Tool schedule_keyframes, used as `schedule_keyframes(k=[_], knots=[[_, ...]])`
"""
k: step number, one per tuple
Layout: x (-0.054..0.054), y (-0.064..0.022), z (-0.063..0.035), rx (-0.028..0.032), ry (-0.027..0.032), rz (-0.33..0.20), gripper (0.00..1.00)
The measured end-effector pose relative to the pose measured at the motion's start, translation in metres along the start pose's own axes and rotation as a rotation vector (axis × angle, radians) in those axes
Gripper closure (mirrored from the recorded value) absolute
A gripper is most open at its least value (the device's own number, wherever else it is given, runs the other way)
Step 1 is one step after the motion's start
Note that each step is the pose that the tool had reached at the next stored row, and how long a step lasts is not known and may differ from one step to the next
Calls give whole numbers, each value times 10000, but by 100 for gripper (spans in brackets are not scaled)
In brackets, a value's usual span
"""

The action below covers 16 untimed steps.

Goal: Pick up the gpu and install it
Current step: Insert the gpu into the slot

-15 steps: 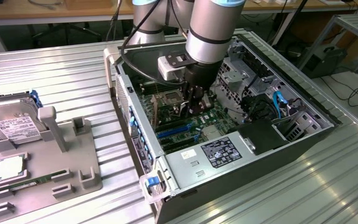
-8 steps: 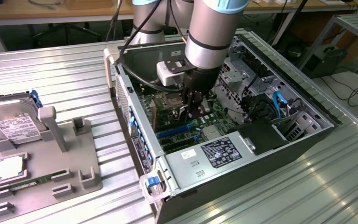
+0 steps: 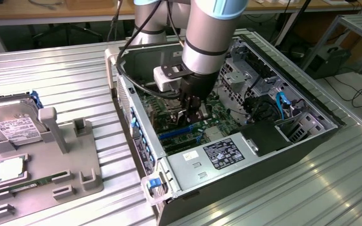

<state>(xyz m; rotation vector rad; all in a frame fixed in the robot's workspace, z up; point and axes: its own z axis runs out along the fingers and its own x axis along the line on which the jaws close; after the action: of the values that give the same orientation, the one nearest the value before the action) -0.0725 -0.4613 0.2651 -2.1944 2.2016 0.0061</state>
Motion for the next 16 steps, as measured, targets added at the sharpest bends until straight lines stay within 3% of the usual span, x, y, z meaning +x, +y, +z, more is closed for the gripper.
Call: schedule_keyframes(k=[4,5,6,10,16], knots=[[6,34,5,1,-9,2,73],[8,50,6,-7,-69,1,73],[8,50,12,-17,-76,4,73],[10,51,33,-102,-77,6,73],[18,55,67,-113,-76,6,73]])
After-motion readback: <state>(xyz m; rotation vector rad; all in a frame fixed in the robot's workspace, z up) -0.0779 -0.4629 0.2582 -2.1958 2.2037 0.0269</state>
